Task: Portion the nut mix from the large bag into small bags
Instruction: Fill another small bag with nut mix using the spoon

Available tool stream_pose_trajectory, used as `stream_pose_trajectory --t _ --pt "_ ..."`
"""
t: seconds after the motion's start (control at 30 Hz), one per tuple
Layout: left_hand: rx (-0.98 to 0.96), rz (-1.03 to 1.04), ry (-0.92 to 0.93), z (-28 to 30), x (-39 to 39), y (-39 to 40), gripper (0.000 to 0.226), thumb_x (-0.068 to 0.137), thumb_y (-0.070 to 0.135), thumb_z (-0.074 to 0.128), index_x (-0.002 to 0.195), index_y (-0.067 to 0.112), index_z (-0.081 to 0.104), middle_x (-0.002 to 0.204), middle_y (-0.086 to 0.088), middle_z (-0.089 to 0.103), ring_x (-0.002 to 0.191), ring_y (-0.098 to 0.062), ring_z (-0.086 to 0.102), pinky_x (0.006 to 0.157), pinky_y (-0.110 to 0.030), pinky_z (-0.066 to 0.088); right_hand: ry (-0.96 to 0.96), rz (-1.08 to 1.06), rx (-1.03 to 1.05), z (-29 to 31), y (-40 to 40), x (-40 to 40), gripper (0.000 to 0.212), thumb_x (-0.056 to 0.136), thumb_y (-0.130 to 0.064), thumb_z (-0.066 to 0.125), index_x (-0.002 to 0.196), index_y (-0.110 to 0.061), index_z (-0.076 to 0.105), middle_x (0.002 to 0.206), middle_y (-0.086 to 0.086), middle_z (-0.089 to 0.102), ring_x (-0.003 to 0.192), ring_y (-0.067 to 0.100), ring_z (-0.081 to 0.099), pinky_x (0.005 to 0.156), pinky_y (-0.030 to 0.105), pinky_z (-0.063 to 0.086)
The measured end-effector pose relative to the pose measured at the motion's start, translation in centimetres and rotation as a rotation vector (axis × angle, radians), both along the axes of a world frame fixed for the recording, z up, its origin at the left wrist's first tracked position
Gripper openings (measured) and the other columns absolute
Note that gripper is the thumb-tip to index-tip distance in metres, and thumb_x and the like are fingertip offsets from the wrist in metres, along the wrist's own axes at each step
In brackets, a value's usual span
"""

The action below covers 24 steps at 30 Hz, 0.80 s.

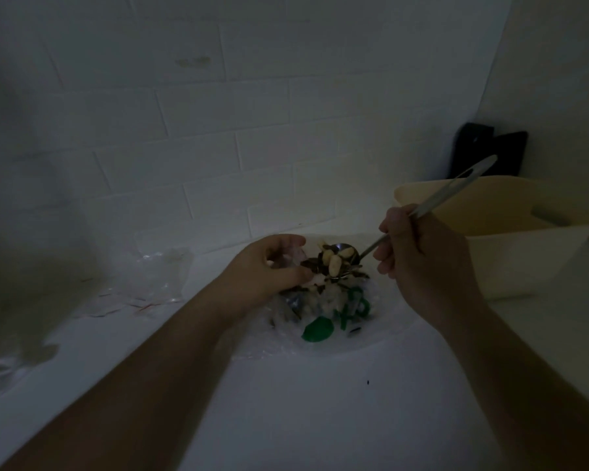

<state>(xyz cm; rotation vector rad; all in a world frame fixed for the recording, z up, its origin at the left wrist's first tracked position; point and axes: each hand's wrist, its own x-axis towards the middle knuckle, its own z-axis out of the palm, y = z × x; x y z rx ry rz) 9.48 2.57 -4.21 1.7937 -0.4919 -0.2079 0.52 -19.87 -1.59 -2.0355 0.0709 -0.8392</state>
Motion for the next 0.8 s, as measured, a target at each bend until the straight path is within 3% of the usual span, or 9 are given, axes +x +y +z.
stream_pose_trajectory --t 0.17,0.3,0.43,0.53,0.67,0.73,0.8 --pt "0.020 -0.035 0.036 0.1 -0.1 0.1 0.042 0.083 0.013 0.087 0.121 0.022 0.070 0.122 0.010 0.071 0.108 -0.004 0.071 0.089 -0.019 0.056 0.001 -0.011 -0.014 0.1 0.0 0.0 0.032 0.108 -0.045 0.039 0.087 -0.031 0.059 0.071 -0.008 0.070 0.060 0.006 0.068 0.064 0.036 0.058" --pt "0.066 0.025 -0.022 -0.2 -0.4 -0.3 0.059 0.075 0.015 0.093 0.128 0.021 0.068 0.114 0.009 0.075 0.098 -0.003 0.074 0.083 -0.018 0.058 -0.015 -0.021 -0.028 0.3 0.0 -0.1 0.033 0.107 -0.047 0.039 0.087 -0.032 0.059 0.070 -0.008 0.070 0.059 0.004 0.068 0.063 0.034 0.058" --pt "0.279 0.055 -0.160 -0.2 -0.7 -1.1 0.077 0.067 0.042 0.097 0.135 0.027 0.065 0.121 0.016 0.072 0.106 0.001 0.069 0.099 -0.023 0.056 -0.076 -0.048 -0.147 0.9 0.0 -0.6 0.038 0.103 -0.052 0.034 0.088 -0.029 0.060 0.066 -0.009 0.067 0.060 0.003 0.068 0.059 0.024 0.054" --pt "0.363 0.103 -0.214 -0.1 -0.9 -1.8 0.085 0.065 0.051 0.096 0.139 0.029 0.062 0.128 0.016 0.068 0.112 0.000 0.065 0.099 -0.016 0.050 -0.098 -0.048 -0.175 1.1 0.0 -0.8 0.043 0.103 -0.053 0.035 0.092 -0.023 0.063 0.067 -0.010 0.067 0.061 0.003 0.068 0.059 0.023 0.053" --pt "0.462 0.142 -0.252 -0.5 -0.8 -2.5 0.102 0.053 0.073 0.089 0.141 0.031 0.062 0.130 0.012 0.070 0.120 -0.007 0.064 0.111 -0.036 0.050 -0.110 -0.036 -0.159 1.1 0.5 -0.7 0.045 0.101 -0.055 0.035 0.094 -0.022 0.064 0.067 -0.010 0.068 0.060 0.003 0.068 0.059 0.027 0.056" --pt "0.488 0.154 -0.252 -0.6 -0.9 -2.6 0.114 0.042 0.085 0.075 0.142 0.032 0.061 0.132 0.011 0.069 0.124 -0.011 0.062 0.111 -0.040 0.050 -0.109 -0.020 -0.180 1.1 0.8 -0.7 0.041 0.101 -0.055 0.036 0.094 -0.024 0.062 0.068 -0.011 0.069 0.062 0.003 0.068 0.060 0.025 0.056" --pt "0.511 0.158 -0.265 -0.6 -1.1 -2.7 0.114 0.044 0.084 0.075 0.143 0.030 0.060 0.136 0.009 0.067 0.127 -0.014 0.061 0.111 -0.041 0.049 -0.117 -0.018 -0.274 0.9 1.0 -0.7 0.035 0.104 -0.054 0.036 0.095 -0.030 0.059 0.069 -0.011 0.068 0.064 0.004 0.068 0.060 0.018 0.053"
